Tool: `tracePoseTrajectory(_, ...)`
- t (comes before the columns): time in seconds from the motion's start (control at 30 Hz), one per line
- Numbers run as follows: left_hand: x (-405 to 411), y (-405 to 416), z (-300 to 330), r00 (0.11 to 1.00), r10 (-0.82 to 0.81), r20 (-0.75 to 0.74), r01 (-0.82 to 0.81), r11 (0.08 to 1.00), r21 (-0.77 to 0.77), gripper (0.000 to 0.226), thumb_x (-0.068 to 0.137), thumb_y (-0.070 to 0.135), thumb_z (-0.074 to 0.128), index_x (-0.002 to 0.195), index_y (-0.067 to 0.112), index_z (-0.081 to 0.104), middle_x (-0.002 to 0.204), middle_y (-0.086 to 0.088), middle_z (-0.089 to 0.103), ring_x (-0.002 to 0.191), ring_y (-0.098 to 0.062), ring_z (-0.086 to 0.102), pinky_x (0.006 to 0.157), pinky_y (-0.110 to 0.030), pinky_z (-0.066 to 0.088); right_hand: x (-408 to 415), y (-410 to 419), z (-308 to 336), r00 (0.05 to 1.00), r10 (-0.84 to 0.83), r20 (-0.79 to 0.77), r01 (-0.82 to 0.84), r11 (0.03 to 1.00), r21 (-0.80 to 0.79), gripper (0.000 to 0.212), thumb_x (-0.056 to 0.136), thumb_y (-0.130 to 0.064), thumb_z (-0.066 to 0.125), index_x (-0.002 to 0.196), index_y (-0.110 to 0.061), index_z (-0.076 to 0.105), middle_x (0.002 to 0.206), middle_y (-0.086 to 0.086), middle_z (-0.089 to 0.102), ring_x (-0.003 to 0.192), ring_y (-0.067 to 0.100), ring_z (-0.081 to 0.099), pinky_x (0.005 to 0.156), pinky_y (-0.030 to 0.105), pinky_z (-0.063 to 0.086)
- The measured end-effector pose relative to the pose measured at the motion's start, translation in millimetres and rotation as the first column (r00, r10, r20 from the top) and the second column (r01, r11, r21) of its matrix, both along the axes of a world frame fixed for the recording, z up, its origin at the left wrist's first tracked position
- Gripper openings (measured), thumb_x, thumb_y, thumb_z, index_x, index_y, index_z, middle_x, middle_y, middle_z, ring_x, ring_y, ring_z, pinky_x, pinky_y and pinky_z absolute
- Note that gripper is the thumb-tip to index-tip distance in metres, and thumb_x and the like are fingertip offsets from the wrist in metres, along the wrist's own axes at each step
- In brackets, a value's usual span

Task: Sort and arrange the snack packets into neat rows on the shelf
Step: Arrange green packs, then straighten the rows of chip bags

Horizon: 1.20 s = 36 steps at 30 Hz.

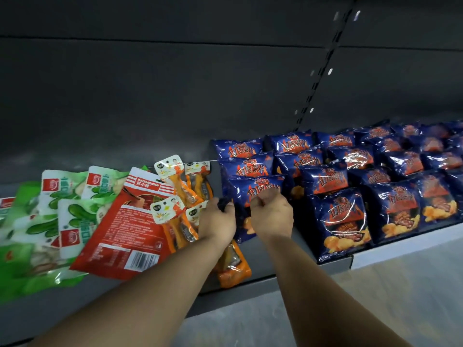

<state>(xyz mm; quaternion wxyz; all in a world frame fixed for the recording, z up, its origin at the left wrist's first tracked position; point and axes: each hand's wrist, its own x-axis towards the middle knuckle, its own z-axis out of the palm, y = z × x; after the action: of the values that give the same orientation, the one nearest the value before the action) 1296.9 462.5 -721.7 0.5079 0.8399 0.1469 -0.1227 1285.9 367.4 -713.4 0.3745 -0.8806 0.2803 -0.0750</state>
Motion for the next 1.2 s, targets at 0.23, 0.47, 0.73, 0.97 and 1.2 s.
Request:
tracePoseTrajectory(0.23, -4.1, 53.5, 15.1, 0.998, 0.06, 0.012, -0.06, 0.998, 0.023, 0.041, 0.099, 0.032, 0.043, 0.134, 0.013, 0.05, 0.132, -0.012, 0.055, 0.117, -0.031, 0.053, 0.098, -0.032, 0.043, 3.5, 48.9, 14.1, 0.988, 0.149, 0.052, -0.149, 0.989, 0.004, 0.024, 0.094, -0.032, 0.055, 0.076, -0.016, 0.055, 0.081, 0.006, 0.063, 0.084, 0.026, 0.061, 0.067, 0.026, 0.04)
tracePoseTrajectory(0.47, -10.4, 135.3, 30.6, 0.985, 0.165, 0.046, -0.168, 0.984, 0.063, 0.04, 0.098, 0.03, 0.044, 0.131, 0.01, 0.053, 0.135, -0.014, 0.054, 0.122, -0.032, 0.049, 0.097, -0.03, 0.038, 7.8, 120.3, 20.2, 0.946, 0.319, -0.061, -0.32, 0.947, -0.007, 0.027, 0.091, -0.037, 0.054, 0.088, -0.014, 0.067, 0.1, 0.012, 0.069, 0.099, 0.031, 0.062, 0.085, 0.033, 0.05)
tracePoseTrajectory(0.73, -15.1, 214.7, 40.1, 0.967, 0.252, 0.038, -0.255, 0.961, 0.105, 0.047, 0.098, 0.031, 0.042, 0.139, 0.007, 0.041, 0.141, -0.017, 0.046, 0.129, -0.033, 0.043, 0.102, -0.031, 0.034, 14.3, 211.1, 35.2, 0.909, 0.413, -0.059, -0.416, 0.907, -0.067, 0.04, 0.092, -0.04, 0.052, 0.115, -0.009, 0.062, 0.12, 0.013, 0.063, 0.115, 0.032, 0.055, 0.091, 0.03, 0.043)
tracePoseTrajectory(0.97, -19.3, 289.3, 41.8, 0.924, 0.378, 0.064, -0.383, 0.919, 0.093, 0.051, 0.098, 0.034, 0.041, 0.143, 0.011, 0.035, 0.143, -0.015, 0.041, 0.126, -0.033, 0.045, 0.098, -0.034, 0.038, 21.0, 299.7, 31.1, 0.865, 0.497, -0.068, -0.499, 0.867, -0.009, 0.043, 0.089, -0.045, 0.05, 0.095, -0.004, 0.062, 0.094, 0.018, 0.063, 0.1, 0.034, 0.061, 0.072, 0.028, 0.038)
tracePoseTrajectory(1.2, -39.7, 377.3, 36.9, 0.826, 0.564, 0.01, -0.561, 0.82, 0.112, 0.051, 0.098, 0.034, 0.043, 0.139, 0.006, 0.034, 0.141, -0.018, 0.037, 0.125, -0.037, 0.043, 0.099, -0.04, 0.037, 9.4, 380.3, 39.0, 0.805, 0.59, -0.067, -0.591, 0.807, 0.0, 0.05, 0.091, -0.046, 0.053, 0.12, -0.005, 0.055, 0.123, 0.013, 0.06, 0.116, 0.032, 0.054, 0.086, 0.03, 0.042)
